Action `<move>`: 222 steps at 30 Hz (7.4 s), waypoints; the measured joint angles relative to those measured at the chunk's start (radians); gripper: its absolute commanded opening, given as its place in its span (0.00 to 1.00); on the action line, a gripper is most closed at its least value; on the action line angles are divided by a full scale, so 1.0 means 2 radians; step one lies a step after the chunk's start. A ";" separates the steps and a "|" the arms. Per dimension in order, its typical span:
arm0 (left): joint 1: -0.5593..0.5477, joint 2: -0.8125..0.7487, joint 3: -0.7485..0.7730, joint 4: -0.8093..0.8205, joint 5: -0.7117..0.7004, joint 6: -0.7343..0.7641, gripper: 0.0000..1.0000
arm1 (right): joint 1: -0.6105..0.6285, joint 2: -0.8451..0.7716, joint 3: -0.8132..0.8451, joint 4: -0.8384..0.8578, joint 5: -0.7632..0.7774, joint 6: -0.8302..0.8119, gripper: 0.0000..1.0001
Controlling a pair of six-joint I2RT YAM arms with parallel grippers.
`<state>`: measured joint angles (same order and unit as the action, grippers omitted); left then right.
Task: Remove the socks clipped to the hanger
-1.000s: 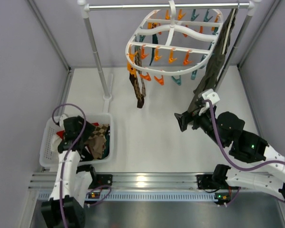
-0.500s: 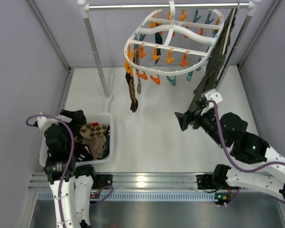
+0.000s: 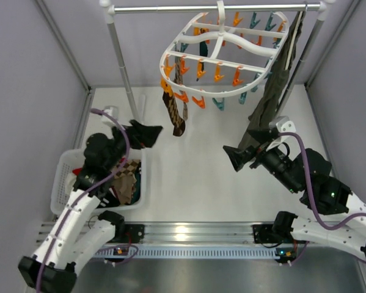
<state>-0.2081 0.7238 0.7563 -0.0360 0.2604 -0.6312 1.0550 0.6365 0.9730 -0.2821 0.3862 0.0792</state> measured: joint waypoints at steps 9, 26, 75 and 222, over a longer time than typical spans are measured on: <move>-0.244 0.064 -0.038 0.113 -0.193 0.147 0.96 | 0.000 0.035 0.000 0.002 -0.028 0.011 0.99; -0.247 0.251 -0.034 0.267 -0.276 0.263 0.00 | 0.000 0.076 0.036 0.017 -0.110 0.042 0.99; -0.477 0.394 0.087 0.284 -0.553 0.305 0.00 | 0.063 0.432 0.445 -0.181 0.284 -0.013 0.70; -0.194 -0.039 -0.107 -0.397 -0.569 -0.261 0.98 | -0.051 0.184 0.073 0.077 -0.089 -0.084 0.99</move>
<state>-0.5957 0.6453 0.5419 -0.8299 -0.8772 -1.1538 0.9524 1.0054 1.1191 -0.1276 0.2081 -0.0887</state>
